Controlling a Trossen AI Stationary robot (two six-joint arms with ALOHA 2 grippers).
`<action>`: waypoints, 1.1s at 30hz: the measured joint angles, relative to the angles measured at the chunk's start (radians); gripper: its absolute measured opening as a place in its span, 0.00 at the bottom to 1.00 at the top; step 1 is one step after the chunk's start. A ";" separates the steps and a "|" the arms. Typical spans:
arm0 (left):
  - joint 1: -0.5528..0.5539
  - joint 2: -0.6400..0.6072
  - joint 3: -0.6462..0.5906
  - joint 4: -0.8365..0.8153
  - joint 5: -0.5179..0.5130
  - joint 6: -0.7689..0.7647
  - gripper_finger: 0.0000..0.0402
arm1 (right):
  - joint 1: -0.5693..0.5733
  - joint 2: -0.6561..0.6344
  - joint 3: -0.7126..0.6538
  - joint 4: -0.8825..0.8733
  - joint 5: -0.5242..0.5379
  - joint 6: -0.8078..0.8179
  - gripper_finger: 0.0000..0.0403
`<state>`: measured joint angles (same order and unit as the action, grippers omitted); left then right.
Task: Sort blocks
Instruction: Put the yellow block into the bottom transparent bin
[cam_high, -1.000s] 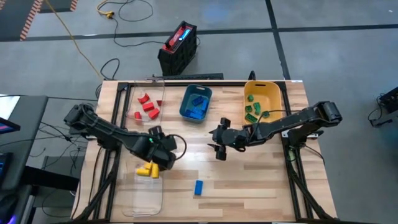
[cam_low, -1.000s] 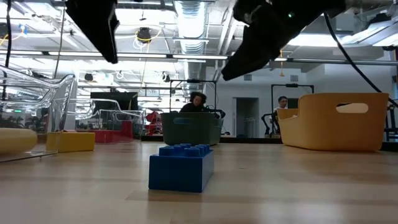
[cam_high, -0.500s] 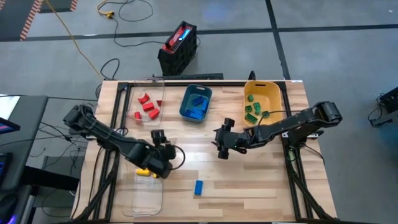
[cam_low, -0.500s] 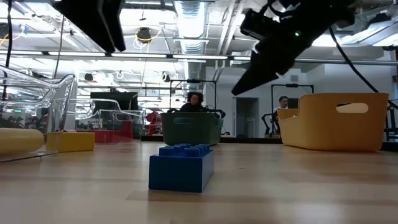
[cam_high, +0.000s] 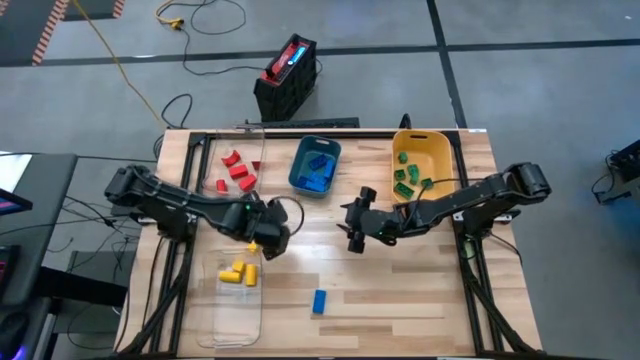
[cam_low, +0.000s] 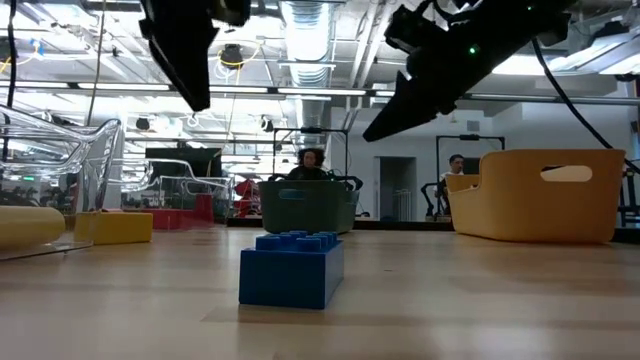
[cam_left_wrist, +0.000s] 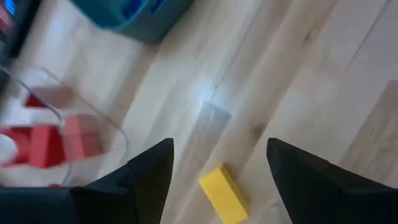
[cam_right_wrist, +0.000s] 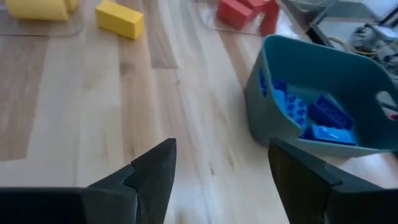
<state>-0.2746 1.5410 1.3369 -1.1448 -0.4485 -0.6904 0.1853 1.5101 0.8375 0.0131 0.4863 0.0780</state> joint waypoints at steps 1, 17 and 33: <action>-0.017 0.000 0.000 0.000 -0.034 0.006 0.63 | 0.002 0.001 0.000 0.000 0.013 0.000 0.66; -0.303 -0.001 0.000 0.095 -0.457 0.031 0.63 | -0.087 0.001 -0.001 0.204 -0.248 -0.221 0.66; -0.104 0.163 -0.001 0.923 -0.011 0.757 0.63 | -0.124 -0.221 0.000 0.036 -0.168 -0.206 0.66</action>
<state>-0.3788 1.7044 1.3361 -0.2218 -0.4593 0.0661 0.0612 1.2888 0.8375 0.0492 0.3183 -0.1282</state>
